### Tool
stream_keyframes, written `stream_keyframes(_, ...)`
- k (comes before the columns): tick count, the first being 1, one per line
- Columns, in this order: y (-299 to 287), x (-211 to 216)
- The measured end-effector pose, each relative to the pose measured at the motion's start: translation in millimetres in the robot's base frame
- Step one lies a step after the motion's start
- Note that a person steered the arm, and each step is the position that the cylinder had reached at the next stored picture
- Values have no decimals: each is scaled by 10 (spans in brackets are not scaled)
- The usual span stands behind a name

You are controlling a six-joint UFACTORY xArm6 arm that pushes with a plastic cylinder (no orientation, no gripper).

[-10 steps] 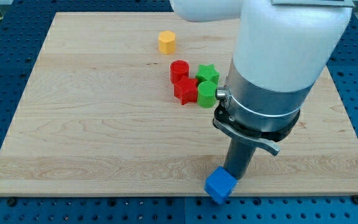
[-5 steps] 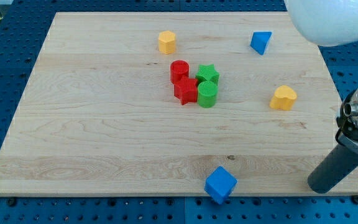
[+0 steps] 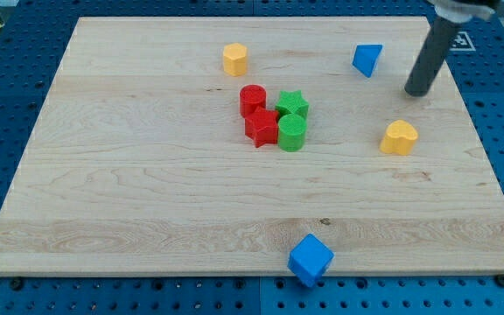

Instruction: Push the blue triangle towards the center right of the board

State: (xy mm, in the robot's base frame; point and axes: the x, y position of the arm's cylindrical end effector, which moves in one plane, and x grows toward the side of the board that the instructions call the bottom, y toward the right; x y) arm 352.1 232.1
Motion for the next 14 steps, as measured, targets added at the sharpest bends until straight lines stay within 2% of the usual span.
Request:
stream_keyframes(1, 0, -118)
stream_keyframes(3, -56, -1046)
stream_keyframes(4, -438, -1486)
stream_keyframes(5, -782, -1263)
stream_keyframes(6, -673, -904)
stream_keyframes(9, -480, -749)
stream_keyframes(11, -989, -742)
stream_keyframes(14, -684, -492)
